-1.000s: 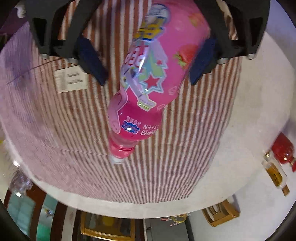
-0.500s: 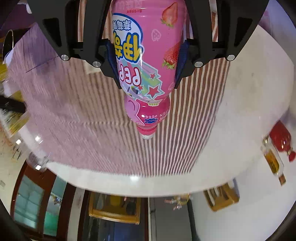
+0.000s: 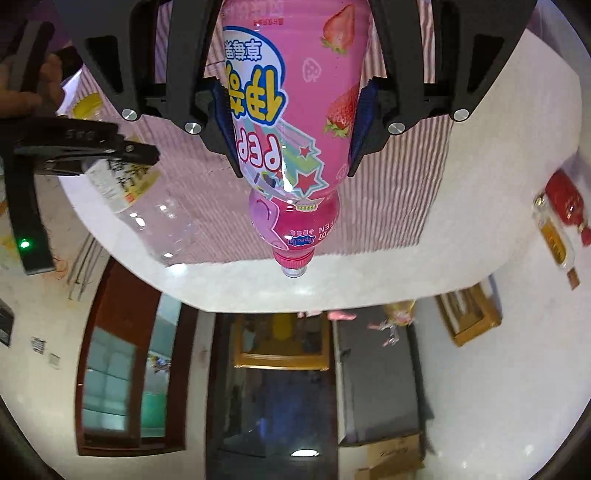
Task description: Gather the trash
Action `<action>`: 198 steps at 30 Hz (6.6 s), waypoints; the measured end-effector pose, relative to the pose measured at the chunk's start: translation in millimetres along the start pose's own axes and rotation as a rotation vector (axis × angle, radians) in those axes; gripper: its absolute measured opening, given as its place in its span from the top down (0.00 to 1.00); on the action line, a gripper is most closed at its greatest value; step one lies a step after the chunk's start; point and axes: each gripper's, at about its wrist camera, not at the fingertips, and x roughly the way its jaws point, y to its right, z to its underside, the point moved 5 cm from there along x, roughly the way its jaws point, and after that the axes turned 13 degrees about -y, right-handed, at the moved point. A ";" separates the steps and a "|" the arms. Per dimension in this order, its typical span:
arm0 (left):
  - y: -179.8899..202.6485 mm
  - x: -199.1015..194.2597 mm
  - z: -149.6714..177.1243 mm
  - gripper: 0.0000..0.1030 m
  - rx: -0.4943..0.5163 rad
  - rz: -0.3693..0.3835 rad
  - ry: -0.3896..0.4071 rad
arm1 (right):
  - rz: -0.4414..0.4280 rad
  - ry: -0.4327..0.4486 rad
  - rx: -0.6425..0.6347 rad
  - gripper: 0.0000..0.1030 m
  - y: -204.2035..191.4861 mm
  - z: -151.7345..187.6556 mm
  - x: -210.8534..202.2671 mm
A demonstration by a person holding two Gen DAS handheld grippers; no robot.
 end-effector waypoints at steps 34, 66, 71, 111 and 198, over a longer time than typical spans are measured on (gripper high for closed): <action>352.9 -50.9 -20.1 0.50 0.631 0.541 0.132 | 0.283 0.351 0.635 0.38 241.2 171.4 -193.0; 460.8 -51.3 34.6 0.50 0.772 0.675 0.059 | 0.244 -0.031 1.129 0.38 432.1 319.4 -43.6; 463.8 -52.6 36.2 0.50 0.775 0.672 0.060 | 0.206 -0.115 1.129 0.31 437.5 326.3 -23.8; 570.8 -2.5 149.3 0.50 1.011 0.743 -0.212 | 0.233 0.320 1.304 0.18 436.9 387.8 -125.4; 460.5 51.8 101.1 0.06 0.770 0.542 -0.162 | 0.380 0.424 0.838 0.17 284.0 232.6 -166.0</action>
